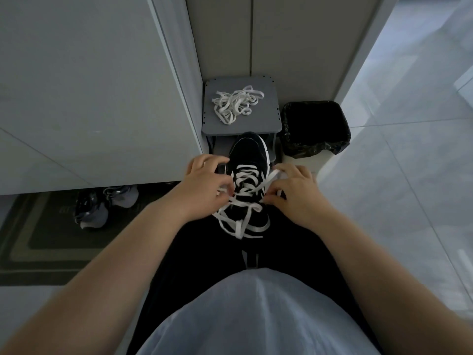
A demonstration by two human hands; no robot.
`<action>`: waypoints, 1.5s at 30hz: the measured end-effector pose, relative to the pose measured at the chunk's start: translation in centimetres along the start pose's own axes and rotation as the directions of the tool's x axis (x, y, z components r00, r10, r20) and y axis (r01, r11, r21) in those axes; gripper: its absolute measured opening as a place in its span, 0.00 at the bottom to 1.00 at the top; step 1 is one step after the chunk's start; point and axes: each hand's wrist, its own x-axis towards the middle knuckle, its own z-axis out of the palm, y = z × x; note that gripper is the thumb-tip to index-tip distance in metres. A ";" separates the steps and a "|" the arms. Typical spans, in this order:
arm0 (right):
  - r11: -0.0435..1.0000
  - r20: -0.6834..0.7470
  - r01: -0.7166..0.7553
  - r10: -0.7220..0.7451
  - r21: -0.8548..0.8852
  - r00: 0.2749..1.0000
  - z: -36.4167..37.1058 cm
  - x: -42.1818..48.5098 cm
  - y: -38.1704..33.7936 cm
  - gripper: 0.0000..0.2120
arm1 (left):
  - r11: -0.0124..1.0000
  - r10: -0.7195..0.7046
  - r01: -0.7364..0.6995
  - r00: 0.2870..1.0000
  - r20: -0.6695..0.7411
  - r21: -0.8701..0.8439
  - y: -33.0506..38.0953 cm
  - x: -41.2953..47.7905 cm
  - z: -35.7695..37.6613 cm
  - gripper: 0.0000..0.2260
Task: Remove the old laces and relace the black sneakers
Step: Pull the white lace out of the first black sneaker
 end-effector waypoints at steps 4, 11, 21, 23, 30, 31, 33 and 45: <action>0.892 -0.467 0.006 0.231 0.452 0.854 -2.6 -1.0 0.8 0.09 | 0.999 -0.031 0.029 0.996 0.081 0.025 -0.8 0.2 1.1 0.06; 0.890 -0.523 0.270 -0.042 0.368 0.851 -5.1 -4.6 -0.1 0.06 | 0.525 -0.381 -0.156 0.836 -0.396 -0.837 -1.0 -0.8 -2.9 0.11; 0.979 -0.097 0.034 -0.015 0.199 0.995 -0.3 -2.3 -0.8 0.08 | 0.839 -0.152 -0.050 0.934 -0.323 -0.542 -0.3 -2.2 -2.9 0.04; 0.931 -0.239 0.026 0.066 0.364 0.969 -1.9 -2.5 -0.5 0.05 | 0.953 0.017 -0.071 0.983 -0.180 -0.294 -0.5 -2.0 -1.2 0.05; 0.057 -0.320 0.316 0.118 0.947 0.940 -6.9 -4.4 -0.4 0.11 | 0.999 -0.051 0.050 0.994 -0.096 -0.012 0.0 -0.3 2.5 0.11; 0.211 -0.320 0.290 0.127 0.934 0.939 -6.7 -4.3 -0.3 0.10 | 0.998 -0.053 0.049 0.993 -0.101 -0.035 -0.1 -0.2 2.6 0.09; 0.625 -0.313 0.207 0.064 0.753 0.948 -5.4 -3.7 -0.3 0.10 | 0.992 -0.041 0.026 0.992 -0.119 -0.126 -0.4 -0.2 2.3 0.06; 0.965 -0.134 0.039 -0.004 0.258 0.991 0.4 -1.8 -0.2 0.05 | 0.175 -0.459 -0.333 0.805 -0.376 -0.927 1.3 -2.4 -4.5 0.13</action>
